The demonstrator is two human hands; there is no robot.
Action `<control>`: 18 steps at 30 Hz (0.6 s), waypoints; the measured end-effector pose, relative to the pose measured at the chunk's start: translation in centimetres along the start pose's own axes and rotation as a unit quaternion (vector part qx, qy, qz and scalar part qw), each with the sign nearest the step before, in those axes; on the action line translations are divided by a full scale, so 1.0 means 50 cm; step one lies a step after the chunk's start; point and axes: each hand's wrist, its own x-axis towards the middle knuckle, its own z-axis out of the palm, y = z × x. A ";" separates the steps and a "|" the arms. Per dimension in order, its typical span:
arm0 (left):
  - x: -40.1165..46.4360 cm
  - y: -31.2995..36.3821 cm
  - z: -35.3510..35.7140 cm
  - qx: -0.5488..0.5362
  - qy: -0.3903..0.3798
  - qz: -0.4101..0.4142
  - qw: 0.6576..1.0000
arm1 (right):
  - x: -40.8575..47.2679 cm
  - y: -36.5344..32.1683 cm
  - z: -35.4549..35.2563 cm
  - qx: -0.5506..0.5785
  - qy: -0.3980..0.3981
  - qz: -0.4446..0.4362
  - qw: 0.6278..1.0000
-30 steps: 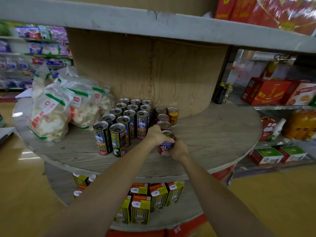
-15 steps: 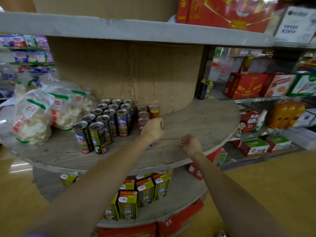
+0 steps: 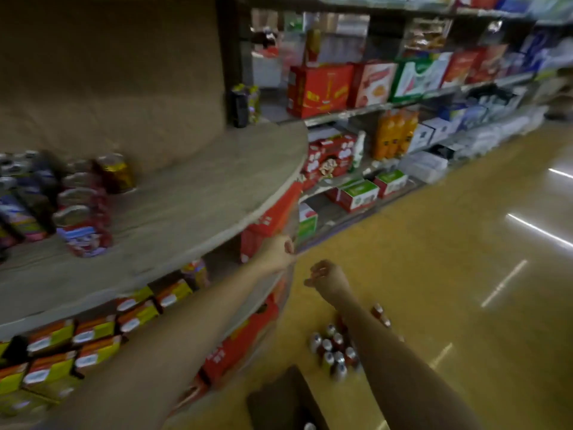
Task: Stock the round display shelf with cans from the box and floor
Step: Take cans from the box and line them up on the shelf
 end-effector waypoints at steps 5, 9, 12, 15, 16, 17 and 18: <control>-0.004 -0.022 0.253 -0.004 -0.087 -0.065 0.994 | -0.005 0.224 0.010 -0.011 -0.035 0.057 0.998; -0.035 -0.089 0.433 0.025 -0.133 -0.128 0.983 | -0.016 0.412 0.082 0.031 -0.053 0.116 0.991; -0.058 -0.191 0.563 0.031 -0.199 -0.186 0.962 | -0.036 0.551 0.165 0.049 -0.083 0.184 0.978; -0.094 -0.314 0.681 0.048 -0.262 -0.249 0.931 | -0.052 0.686 0.257 0.055 -0.114 0.236 0.964; -0.105 -0.347 0.715 0.056 -0.279 -0.259 0.923 | -0.053 0.728 0.291 0.051 -0.117 0.246 0.961; -0.116 -0.383 0.748 0.059 -0.291 -0.265 0.917 | -0.056 0.768 0.326 0.049 -0.118 0.259 0.957; -0.124 -0.416 0.780 0.062 -0.299 -0.271 0.913 | -0.057 0.804 0.360 0.050 -0.118 0.272 0.954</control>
